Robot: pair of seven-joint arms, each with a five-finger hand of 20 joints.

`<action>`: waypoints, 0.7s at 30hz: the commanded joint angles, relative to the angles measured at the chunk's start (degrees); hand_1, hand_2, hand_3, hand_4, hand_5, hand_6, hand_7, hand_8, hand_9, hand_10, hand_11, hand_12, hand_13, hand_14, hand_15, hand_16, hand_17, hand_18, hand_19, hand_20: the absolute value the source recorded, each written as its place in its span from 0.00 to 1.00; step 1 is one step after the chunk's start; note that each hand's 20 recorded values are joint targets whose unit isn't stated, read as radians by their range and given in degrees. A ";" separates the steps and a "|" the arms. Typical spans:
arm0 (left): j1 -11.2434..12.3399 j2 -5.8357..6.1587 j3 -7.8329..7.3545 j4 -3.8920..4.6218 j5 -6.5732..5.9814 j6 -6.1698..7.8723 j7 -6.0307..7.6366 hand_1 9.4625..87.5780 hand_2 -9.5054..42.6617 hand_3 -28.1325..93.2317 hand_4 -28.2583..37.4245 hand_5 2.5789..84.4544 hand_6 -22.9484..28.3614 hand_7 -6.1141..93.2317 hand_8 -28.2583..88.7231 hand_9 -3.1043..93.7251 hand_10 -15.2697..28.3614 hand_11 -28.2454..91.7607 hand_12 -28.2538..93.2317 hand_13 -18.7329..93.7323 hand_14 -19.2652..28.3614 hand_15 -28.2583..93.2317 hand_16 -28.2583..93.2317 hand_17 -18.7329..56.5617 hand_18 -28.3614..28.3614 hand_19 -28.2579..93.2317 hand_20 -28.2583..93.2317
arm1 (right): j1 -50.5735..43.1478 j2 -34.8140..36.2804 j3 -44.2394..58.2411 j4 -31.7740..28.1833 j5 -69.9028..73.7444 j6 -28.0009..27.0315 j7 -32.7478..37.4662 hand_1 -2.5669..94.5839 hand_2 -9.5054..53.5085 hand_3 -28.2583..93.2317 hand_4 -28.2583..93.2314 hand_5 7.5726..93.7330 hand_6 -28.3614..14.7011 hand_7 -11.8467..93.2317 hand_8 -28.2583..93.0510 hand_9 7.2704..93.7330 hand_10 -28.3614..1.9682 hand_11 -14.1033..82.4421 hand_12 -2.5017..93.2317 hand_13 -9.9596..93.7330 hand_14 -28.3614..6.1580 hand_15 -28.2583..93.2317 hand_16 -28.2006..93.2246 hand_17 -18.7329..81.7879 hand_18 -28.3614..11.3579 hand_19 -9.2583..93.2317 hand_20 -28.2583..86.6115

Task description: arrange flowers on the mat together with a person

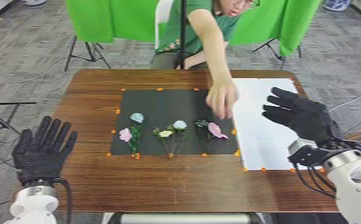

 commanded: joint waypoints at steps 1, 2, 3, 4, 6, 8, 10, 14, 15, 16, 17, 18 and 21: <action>1.31 0.13 -0.53 -0.22 -0.58 0.20 0.49 0.21 0.48 0.86 0.00 0.49 0.60 0.24 0.14 0.42 0.62 0.40 0.28 0.43 0.71 0.47 0.17 0.15 0.78 0.57 0.32 | -0.33 -0.13 -0.21 -0.39 -0.11 -1.03 -0.23 0.26 0.30 0.88 0.01 0.41 0.59 0.26 0.14 0.40 0.52 0.20 0.17 0.44 0.36 0.32 0.40 0.28 0.24 0.41 0.37; 1.35 0.28 -0.68 -0.30 -0.49 0.18 0.64 0.21 0.48 0.86 0.00 0.48 0.60 0.24 0.14 0.42 0.62 0.40 0.27 0.43 0.71 0.47 0.17 0.15 0.78 0.57 0.32 | -0.27 -0.09 -0.28 -0.48 -0.13 -1.10 -0.29 0.26 0.30 0.88 0.01 0.41 0.59 0.26 0.14 0.40 0.51 0.20 0.17 0.44 0.36 0.32 0.40 0.28 0.24 0.41 0.37; 1.28 0.41 -0.86 -0.36 -0.45 0.17 0.71 0.20 0.48 0.86 0.00 0.48 0.60 0.24 0.14 0.42 0.62 0.40 0.27 0.43 0.71 0.47 0.17 0.15 0.78 0.57 0.32 | -0.33 -0.13 -0.30 -0.64 -0.17 -1.18 -0.39 0.26 0.30 0.88 0.01 0.41 0.59 0.26 0.14 0.41 0.51 0.20 0.17 0.44 0.36 0.32 0.40 0.28 0.24 0.41 0.37; 1.33 0.56 -0.82 -0.44 -0.37 0.49 0.88 0.20 0.48 0.86 0.00 0.48 0.60 0.24 0.14 0.42 0.62 0.40 0.27 0.43 0.71 0.47 0.17 0.15 0.78 0.57 0.32 | -0.57 -0.23 -0.17 -0.84 -0.19 -1.18 -0.29 0.26 0.30 0.88 0.01 0.41 0.59 0.26 0.14 0.41 0.51 0.20 0.17 0.44 0.36 0.32 0.40 0.28 0.24 0.41 0.37; 0.90 0.32 0.22 -0.21 -0.37 0.52 0.80 0.20 0.48 0.85 0.00 0.48 0.60 0.24 0.14 0.42 0.62 0.40 0.27 0.43 0.71 0.47 0.17 0.15 0.78 0.57 0.32 | -1.01 -0.05 0.43 -1.08 -0.05 -0.92 -0.31 0.26 0.30 0.88 0.01 0.41 0.59 0.25 0.14 0.41 0.51 0.20 0.17 0.44 0.36 0.31 0.40 0.28 0.24 0.41 0.37; 0.62 0.33 1.07 -0.15 -1.10 0.21 -0.09 0.20 0.49 0.86 0.00 0.49 0.60 0.24 0.14 0.42 0.63 0.40 0.27 0.43 0.71 0.47 0.17 0.15 0.78 0.57 0.32 | -1.94 -0.06 1.21 -1.47 0.10 0.01 -0.58 0.26 0.30 0.88 0.01 0.41 0.59 0.25 0.14 0.41 0.51 0.20 0.17 0.44 0.36 0.31 0.40 0.28 0.24 0.41 0.37; 0.70 0.22 1.28 -0.17 -0.49 0.30 -0.15 0.20 0.49 0.85 0.00 0.49 0.60 0.24 0.14 0.43 0.63 0.40 0.27 0.43 0.71 0.47 0.17 0.15 0.78 0.57 0.32 | -2.23 -0.35 1.69 -1.52 0.42 0.38 -0.76 0.26 0.30 0.88 0.01 0.41 0.59 0.25 0.14 0.41 0.51 0.20 0.17 0.44 0.36 0.31 0.40 0.28 0.24 0.41 0.37; 1.38 0.33 0.66 -0.40 -0.73 0.87 0.57 0.20 0.49 0.86 0.00 0.50 0.60 0.24 0.14 0.43 0.63 0.41 0.27 0.43 0.71 0.47 0.17 0.15 0.78 0.57 0.32 | -3.78 -2.30 4.47 -1.61 0.38 -2.87 -0.51 0.26 0.30 0.88 0.01 0.41 0.59 0.25 0.14 0.41 0.52 0.20 0.17 0.44 0.36 0.32 0.40 0.28 0.24 0.41 0.37; 1.45 0.22 0.57 -0.46 -0.91 0.85 0.47 0.20 0.49 0.85 0.00 0.50 0.60 0.24 0.14 0.43 0.63 0.41 0.27 0.43 0.71 0.47 0.17 0.15 0.78 0.57 0.32 | -4.19 -2.53 4.76 -1.73 0.48 -3.21 -0.51 0.26 0.30 0.88 0.01 0.41 0.59 0.25 0.14 0.41 0.52 0.20 0.17 0.44 0.37 0.32 0.40 0.28 0.24 0.41 0.37; 1.54 0.25 0.65 -0.53 -1.07 0.79 0.43 0.20 0.49 0.86 0.00 0.50 0.60 0.24 0.14 0.43 0.63 0.41 0.27 0.43 0.71 0.47 0.17 0.15 0.78 0.57 0.32 | -4.60 -2.68 4.87 -1.93 0.58 -3.19 -0.45 0.26 0.30 0.88 0.01 0.41 0.59 0.25 0.14 0.41 0.52 0.20 0.17 0.44 0.37 0.32 0.40 0.28 0.24 0.41 0.37; 1.51 0.23 0.80 -0.53 -1.06 0.75 0.38 0.20 0.49 0.86 0.00 0.50 0.60 0.24 0.14 0.43 0.63 0.41 0.27 0.43 0.71 0.47 0.17 0.15 0.78 0.56 0.32 | -4.90 -2.51 4.67 -2.04 0.62 -2.88 -0.55 0.26 0.30 0.88 0.01 0.41 0.59 0.25 0.14 0.41 0.52 0.20 0.17 0.44 0.37 0.32 0.40 0.28 0.24 0.41 0.37; 1.48 0.15 0.97 -0.54 -0.94 0.77 0.41 0.20 0.49 0.86 0.00 0.50 0.60 0.24 0.14 0.43 0.63 0.41 0.27 0.43 0.71 0.47 0.17 0.15 0.78 0.56 0.32 | -4.88 -2.27 4.10 -2.05 0.69 -2.04 -0.65 0.26 0.30 0.88 0.01 0.41 0.59 0.25 0.14 0.41 0.52 0.20 0.17 0.44 0.37 0.32 0.41 0.28 0.24 0.41 0.37; 1.37 -0.01 1.13 -0.47 -0.95 0.53 0.46 0.20 0.49 0.86 0.00 0.50 0.60 0.24 0.14 0.43 0.63 0.41 0.27 0.43 0.71 0.47 0.17 0.15 0.78 0.57 0.32 | -4.08 -2.01 2.83 -1.93 1.04 -0.29 -0.77 0.26 0.30 0.88 0.01 0.41 0.59 0.26 0.14 0.41 0.51 0.20 0.17 0.44 0.37 0.32 0.41 0.28 0.24 0.41 0.37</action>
